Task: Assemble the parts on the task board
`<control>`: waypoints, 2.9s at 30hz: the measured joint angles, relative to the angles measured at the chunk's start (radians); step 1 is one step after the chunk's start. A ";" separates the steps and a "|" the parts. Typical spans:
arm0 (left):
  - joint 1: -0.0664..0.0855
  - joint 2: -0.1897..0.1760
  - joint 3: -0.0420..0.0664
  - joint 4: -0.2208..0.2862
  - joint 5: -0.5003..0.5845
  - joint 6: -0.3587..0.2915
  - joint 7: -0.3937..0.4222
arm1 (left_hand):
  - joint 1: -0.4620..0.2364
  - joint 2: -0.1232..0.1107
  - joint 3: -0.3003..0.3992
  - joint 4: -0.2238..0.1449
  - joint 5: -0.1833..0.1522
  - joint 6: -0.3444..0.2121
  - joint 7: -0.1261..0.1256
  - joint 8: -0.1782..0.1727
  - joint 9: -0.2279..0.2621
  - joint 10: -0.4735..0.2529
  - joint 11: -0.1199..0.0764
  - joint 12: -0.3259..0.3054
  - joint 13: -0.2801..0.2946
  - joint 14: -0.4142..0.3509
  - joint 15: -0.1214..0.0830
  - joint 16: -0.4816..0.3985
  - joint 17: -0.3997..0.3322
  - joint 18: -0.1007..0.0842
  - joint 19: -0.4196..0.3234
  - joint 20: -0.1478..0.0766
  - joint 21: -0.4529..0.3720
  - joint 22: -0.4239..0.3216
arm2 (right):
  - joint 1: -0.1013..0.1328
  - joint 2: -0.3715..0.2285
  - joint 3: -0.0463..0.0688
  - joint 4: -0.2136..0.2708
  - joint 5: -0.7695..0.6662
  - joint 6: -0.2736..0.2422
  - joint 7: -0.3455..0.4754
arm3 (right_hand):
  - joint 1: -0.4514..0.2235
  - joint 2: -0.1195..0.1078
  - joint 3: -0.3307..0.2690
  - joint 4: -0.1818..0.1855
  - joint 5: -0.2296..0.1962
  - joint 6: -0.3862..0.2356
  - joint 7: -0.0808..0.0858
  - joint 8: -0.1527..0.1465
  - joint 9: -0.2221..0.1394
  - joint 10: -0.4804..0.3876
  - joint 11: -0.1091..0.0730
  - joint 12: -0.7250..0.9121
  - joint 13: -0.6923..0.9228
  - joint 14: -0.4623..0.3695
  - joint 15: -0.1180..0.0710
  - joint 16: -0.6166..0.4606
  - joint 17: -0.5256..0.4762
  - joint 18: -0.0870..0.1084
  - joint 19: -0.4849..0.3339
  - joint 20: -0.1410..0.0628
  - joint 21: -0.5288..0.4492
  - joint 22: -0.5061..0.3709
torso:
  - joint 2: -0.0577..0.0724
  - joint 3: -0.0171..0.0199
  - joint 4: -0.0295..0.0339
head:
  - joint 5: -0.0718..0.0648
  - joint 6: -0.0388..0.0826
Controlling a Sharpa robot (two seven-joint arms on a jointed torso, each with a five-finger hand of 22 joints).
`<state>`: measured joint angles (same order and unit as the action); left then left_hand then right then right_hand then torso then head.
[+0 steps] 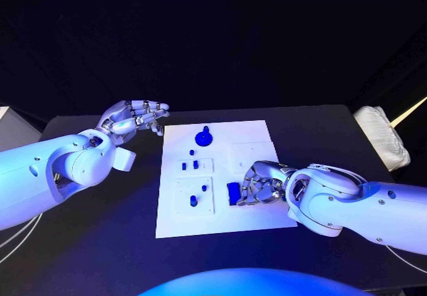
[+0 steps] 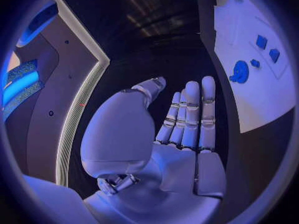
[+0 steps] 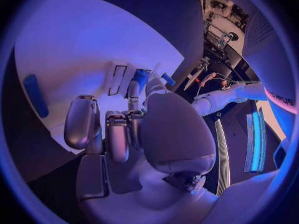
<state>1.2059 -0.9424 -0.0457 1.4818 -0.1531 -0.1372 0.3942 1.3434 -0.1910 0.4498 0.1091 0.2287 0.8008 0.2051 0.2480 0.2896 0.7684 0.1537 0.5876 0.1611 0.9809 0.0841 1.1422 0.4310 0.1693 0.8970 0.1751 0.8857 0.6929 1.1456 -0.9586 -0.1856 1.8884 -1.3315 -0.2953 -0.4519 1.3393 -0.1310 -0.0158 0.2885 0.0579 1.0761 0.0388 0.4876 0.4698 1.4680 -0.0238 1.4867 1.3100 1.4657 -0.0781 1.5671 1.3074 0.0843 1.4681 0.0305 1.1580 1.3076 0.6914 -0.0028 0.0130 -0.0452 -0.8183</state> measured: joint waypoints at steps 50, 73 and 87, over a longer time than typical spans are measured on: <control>0.000 -0.003 0.000 -0.003 0.000 -0.002 -0.003 | 0.004 0.004 -0.003 0.003 0.000 0.000 0.000 0.000 0.000 0.000 0.000 0.004 -0.001 0.000 0.000 0.000 -0.001 0.000 0.000 0.000 0.000 -0.001 | -0.006 -0.144 -0.002 0.053 0.002 -0.201 0.018 | -0.053 -0.004 -0.019 -0.001 0.034 -0.120 0.048 -0.055 0.033 -0.003 0.023 -0.012 0.000 0.001 0.014 0.000 0.000 0.000 -0.001 0.006 -0.037 0.000 | -0.002 -0.0007 -0.0021 | -0.010 0.004; 0.000 0.003 0.000 -0.003 0.002 -0.002 -0.004 | 0.004 0.004 -0.003 0.003 0.000 0.000 0.000 0.000 0.000 0.000 0.000 0.004 -0.002 0.000 0.000 0.000 -0.001 0.000 0.000 0.000 0.000 -0.001 | -0.007 -0.283 -0.018 0.026 -0.143 -0.198 -0.041 | 0.000 0.014 -0.034 0.003 0.159 -0.094 0.042 -0.080 0.034 -0.003 0.029 -0.029 0.000 0.001 0.014 0.000 0.000 0.000 -0.006 0.013 -0.056 0.000 | -0.002 0.0013 -0.0079 | -0.049 0.031; 0.000 0.002 0.000 -0.001 0.003 -0.002 -0.004 | 0.004 0.004 -0.003 0.003 0.000 0.000 0.000 0.000 0.000 0.000 0.000 0.004 -0.001 0.000 0.000 0.000 -0.001 0.000 0.004 0.004 0.000 -0.001 | -0.052 -0.230 -0.022 0.004 -0.157 -0.162 -0.058 | -0.039 0.026 -0.052 0.004 0.089 -0.068 0.036 -0.080 0.043 -0.003 0.029 -0.029 0.000 0.001 0.014 0.000 0.000 0.000 -0.006 0.013 -0.056 0.000 | -0.002 -0.0006 -0.0055 | -0.055 0.027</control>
<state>1.2055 -0.9407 -0.0459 1.4805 -0.1502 -0.1390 0.3902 1.3474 -0.1871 0.4469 0.1119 0.2287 0.8008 0.2051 0.2480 0.2895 0.7684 0.1537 0.5918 0.1596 0.9809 0.0841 1.1422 0.4296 0.1694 0.9007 0.1789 0.8858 0.6922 1.0937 -1.1888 -0.2079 1.8928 -1.4880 -0.4572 -0.5098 1.3002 -0.1054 -0.0678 0.2922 0.1471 1.0081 0.0747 0.4081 0.5128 1.4648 0.0056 1.4580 1.3100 1.4665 -0.0643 1.5671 1.3076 0.0843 1.4626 0.0433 1.1016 1.3074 0.6898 -0.0034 0.0076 -0.1001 -0.7911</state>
